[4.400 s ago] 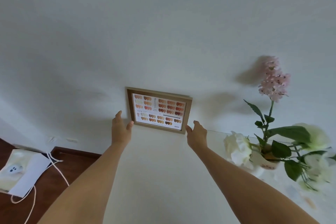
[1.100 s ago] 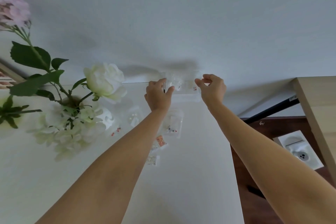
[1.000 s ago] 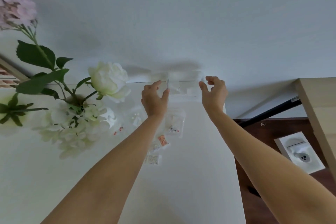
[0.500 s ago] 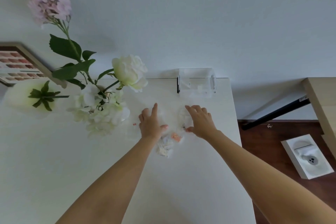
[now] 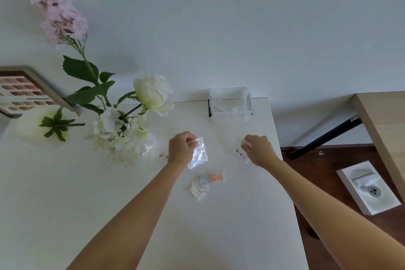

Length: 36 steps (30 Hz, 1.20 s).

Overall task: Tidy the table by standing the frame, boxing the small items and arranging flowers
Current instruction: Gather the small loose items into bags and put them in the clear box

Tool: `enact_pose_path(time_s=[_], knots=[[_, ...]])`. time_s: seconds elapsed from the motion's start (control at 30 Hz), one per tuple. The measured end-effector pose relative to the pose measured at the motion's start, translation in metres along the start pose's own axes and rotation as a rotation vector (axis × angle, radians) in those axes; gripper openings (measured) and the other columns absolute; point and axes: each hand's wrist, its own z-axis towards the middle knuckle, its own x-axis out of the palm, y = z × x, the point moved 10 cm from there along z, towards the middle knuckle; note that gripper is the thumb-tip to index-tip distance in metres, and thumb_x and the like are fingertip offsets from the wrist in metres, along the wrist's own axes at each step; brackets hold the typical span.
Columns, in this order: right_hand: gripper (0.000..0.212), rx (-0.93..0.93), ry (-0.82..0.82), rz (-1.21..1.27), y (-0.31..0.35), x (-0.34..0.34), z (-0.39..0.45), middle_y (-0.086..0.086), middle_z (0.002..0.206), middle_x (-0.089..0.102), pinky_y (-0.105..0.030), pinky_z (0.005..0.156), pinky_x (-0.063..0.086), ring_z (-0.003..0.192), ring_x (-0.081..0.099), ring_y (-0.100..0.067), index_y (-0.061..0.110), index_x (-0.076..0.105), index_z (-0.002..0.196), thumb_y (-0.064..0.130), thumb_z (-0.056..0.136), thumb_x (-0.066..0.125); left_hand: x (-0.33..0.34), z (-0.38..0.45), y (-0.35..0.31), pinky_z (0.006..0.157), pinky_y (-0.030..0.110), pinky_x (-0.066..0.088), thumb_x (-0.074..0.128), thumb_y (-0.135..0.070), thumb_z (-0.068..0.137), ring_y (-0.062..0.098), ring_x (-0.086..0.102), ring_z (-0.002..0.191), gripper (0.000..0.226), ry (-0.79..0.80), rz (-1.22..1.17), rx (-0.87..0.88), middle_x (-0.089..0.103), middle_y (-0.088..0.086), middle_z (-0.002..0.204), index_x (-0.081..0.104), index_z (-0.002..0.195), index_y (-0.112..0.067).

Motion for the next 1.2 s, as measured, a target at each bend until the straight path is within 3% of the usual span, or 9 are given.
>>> enact_pose_path(time_s=[0.1, 0.23, 0.37, 0.47, 0.53, 0.63, 0.87, 1.07, 1.2], knots=[[0.037, 0.001, -0.077, 0.088, 0.000, -0.028, 0.005, -0.011, 0.059, 0.044, -0.035, 0.062, 0.031, 0.071, 0.041, -0.030, 0.007, 0.038, 0.059, 0.014, 0.095, 0.042, -0.015, 0.004, -0.025, 0.074, 0.021, 0.043, 0.068, -0.011, 0.080, 0.014, 0.058, 0.075, 0.010, -0.078, -0.096, 0.031, 0.072, 0.009, 0.087, 0.070, 0.089, -0.005], [0.040, 0.059, -0.219, 0.330, -0.006, -0.068, 0.011, -0.014, 0.059, 0.039, -0.031, 0.053, 0.026, 0.058, 0.037, -0.022, -0.009, 0.051, 0.064, 0.019, 0.092, 0.050, -0.025, 0.013, -0.056, 0.074, 0.023, 0.046, 0.070, -0.017, 0.080, 0.012, 0.058, 0.075, 0.009, -0.158, -0.244, 0.034, 0.068, 0.001, 0.081, 0.069, 0.085, -0.010], [0.040, 0.131, -0.348, 0.572, -0.020, -0.098, 0.016, -0.005, 0.052, 0.030, -0.026, 0.051, 0.024, 0.049, 0.027, -0.016, 0.003, 0.047, 0.057, 0.025, 0.090, 0.055, -0.027, 0.033, -0.082, 0.078, 0.026, 0.047, 0.072, -0.018, 0.077, 0.011, 0.059, 0.073, 0.007, -0.232, -0.376, 0.012, 0.065, -0.005, 0.076, 0.068, 0.081, -0.013], [0.027, 0.180, -0.431, 0.692, -0.029, -0.113, 0.020, -0.013, 0.055, 0.049, -0.022, 0.054, 0.037, 0.054, 0.043, -0.014, 0.000, 0.066, 0.072, 0.024, 0.087, 0.063, -0.021, 0.051, -0.092, 0.077, 0.021, 0.043, 0.072, -0.016, 0.076, 0.006, 0.058, 0.070, 0.005, -0.245, -0.434, -0.011, 0.064, -0.006, 0.075, 0.067, 0.078, -0.015], [0.012, 0.205, -0.476, 0.754, -0.034, -0.120, 0.022, 0.003, 0.060, 0.062, -0.017, 0.054, 0.043, 0.058, 0.054, -0.008, 0.012, 0.070, 0.076, 0.022, 0.081, 0.071, -0.014, 0.062, -0.095, 0.077, 0.020, 0.043, 0.072, -0.015, 0.075, 0.008, 0.059, 0.071, 0.006, -0.240, -0.428, -0.029, 0.068, -0.001, 0.078, 0.068, 0.079, -0.013], [0.013, 0.242, -0.529, 0.839, -0.040, -0.124, 0.026, 0.009, 0.060, 0.064, -0.014, 0.052, 0.041, 0.056, 0.058, 0.000, 0.019, 0.067, 0.071, 0.024, 0.074, 0.079, 0.000, 0.076, -0.096, 0.075, 0.022, 0.044, 0.071, -0.014, 0.077, 0.016, 0.065, 0.079, 0.009, -0.220, -0.362, -0.046, 0.073, 0.006, 0.087, 0.070, 0.085, -0.009], [0.018, 0.274, -0.541, 0.900, -0.036, -0.118, 0.044, 0.011, 0.055, 0.063, -0.014, 0.050, 0.041, 0.045, 0.055, 0.006, 0.019, 0.066, 0.065, 0.026, 0.071, 0.081, 0.026, 0.095, -0.092, 0.089, 0.040, 0.050, 0.068, -0.017, 0.080, 0.022, 0.065, 0.096, 0.013, -0.150, -0.106, -0.067, 0.074, 0.002, 0.100, 0.072, 0.092, -0.015], [0.003, 0.246, -0.521, 0.785, -0.018, -0.108, 0.061, 0.007, 0.066, 0.068, -0.024, 0.067, 0.052, 0.069, 0.065, -0.012, 0.015, 0.073, 0.080, 0.018, 0.078, 0.073, 0.034, 0.098, -0.094, 0.089, 0.039, 0.043, 0.068, -0.019, 0.078, 0.026, 0.063, 0.097, 0.009, -0.145, 0.051, -0.014, 0.074, 0.000, 0.094, 0.072, 0.086, -0.018], [0.008, 0.219, -0.499, 0.673, -0.003, -0.098, 0.067, 0.000, 0.073, 0.071, -0.025, 0.066, 0.051, 0.070, 0.063, -0.015, 0.013, 0.073, 0.085, 0.017, 0.079, 0.071, 0.033, 0.096, -0.090, 0.088, 0.039, 0.040, 0.070, -0.024, 0.075, 0.025, 0.058, 0.099, 0.019, -0.154, 0.066, 0.017, 0.073, -0.002, 0.093, 0.068, 0.093, -0.019]])
